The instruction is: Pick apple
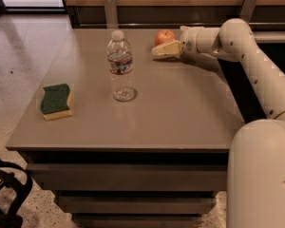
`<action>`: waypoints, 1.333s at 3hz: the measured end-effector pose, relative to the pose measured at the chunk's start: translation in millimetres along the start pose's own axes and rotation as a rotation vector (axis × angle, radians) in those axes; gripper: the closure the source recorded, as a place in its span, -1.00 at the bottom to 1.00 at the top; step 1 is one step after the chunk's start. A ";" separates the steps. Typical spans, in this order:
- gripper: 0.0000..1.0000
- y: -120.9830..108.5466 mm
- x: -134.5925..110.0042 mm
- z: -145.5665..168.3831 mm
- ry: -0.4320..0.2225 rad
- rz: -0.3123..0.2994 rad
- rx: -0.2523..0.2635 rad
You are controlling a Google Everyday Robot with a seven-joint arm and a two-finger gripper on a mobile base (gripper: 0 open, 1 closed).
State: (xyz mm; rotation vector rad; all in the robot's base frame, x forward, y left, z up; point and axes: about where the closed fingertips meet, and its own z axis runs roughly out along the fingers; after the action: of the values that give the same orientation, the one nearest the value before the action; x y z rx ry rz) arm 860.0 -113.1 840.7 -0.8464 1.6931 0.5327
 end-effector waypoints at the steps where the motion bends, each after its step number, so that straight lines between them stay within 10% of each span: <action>1: -0.70 2.1 0.5 3.3 0.001 0.001 -0.006; 4: 0.69 8.5 2.2 13.0 0.002 0.003 -0.021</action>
Offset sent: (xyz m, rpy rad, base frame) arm 0.0004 0.0033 -0.0015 0.0007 0.0025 0.0051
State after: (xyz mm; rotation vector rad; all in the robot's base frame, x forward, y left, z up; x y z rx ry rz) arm 861.5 -98.9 834.3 -0.8595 1.6939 0.5524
